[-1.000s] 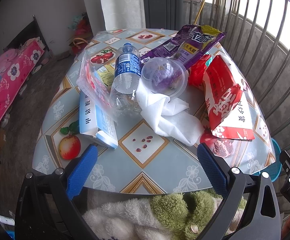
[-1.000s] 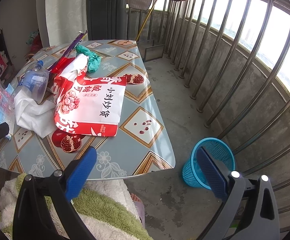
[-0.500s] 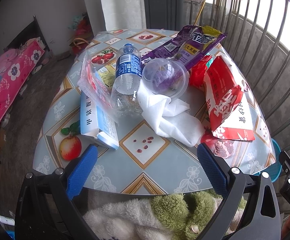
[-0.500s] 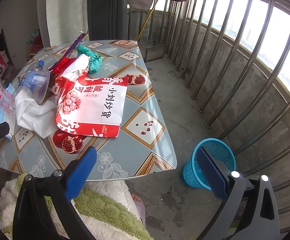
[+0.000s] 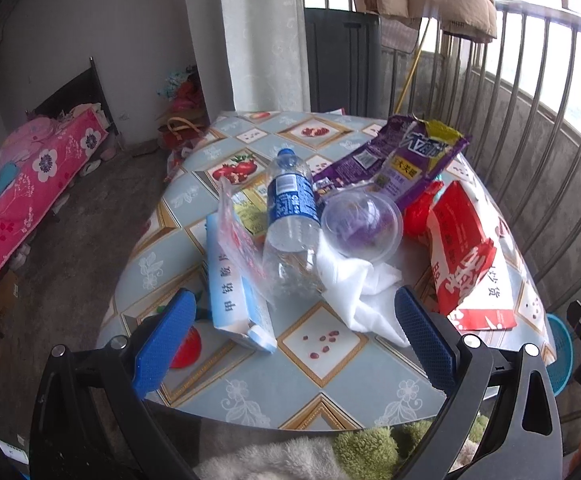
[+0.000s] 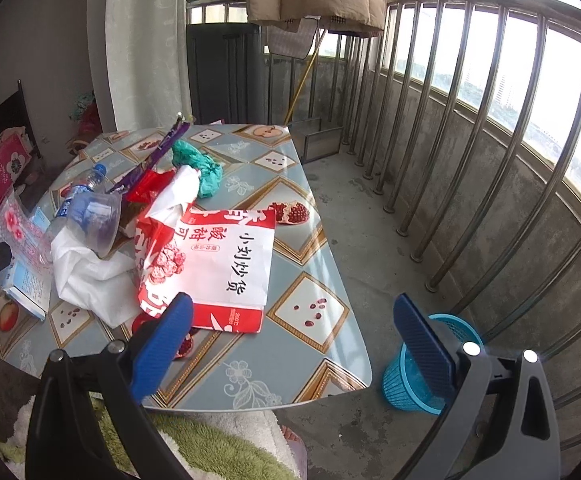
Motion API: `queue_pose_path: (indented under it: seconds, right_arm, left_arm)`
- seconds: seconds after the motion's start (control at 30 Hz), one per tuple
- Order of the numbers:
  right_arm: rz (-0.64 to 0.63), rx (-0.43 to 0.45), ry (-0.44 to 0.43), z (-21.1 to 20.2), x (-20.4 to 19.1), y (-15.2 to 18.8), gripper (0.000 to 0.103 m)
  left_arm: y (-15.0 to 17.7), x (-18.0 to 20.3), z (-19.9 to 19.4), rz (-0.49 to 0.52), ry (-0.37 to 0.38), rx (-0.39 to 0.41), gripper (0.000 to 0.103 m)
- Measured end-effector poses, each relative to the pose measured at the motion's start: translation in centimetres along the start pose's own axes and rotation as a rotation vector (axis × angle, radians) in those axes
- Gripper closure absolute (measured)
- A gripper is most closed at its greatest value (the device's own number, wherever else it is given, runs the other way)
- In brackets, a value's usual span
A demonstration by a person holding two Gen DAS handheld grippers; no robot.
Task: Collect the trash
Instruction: 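Grasp the clear plastic bag with the left tool while the right tool grasps the clear cup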
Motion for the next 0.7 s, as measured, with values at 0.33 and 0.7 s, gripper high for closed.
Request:
queue_pose_path:
  seconds: [0.33,0.7]
  right_arm:
    - [-0.042,0.113,-0.247,0.0,-6.1,-4.0,0.005]
    - [-0.129,0.164,-0.378,-0.8,-11.5,-6.6,0.008]
  left_arm:
    - [-1.1,-7.1,-0.8,-0.122,0.051,0.119,0.008]
    - [-1.2,-7.6,0.6,-0.123,0.1,0.14,0.008]
Point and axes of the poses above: each gripper's, at about its wrist camera, not at the fingertips, and z roughly the way its jaws point, x to its right, y to its underside, the point moved 7 cm from there along z, roughly the way its jaws point, and after that the axes turned 9 degrees about -x, right-handed, at the moved point
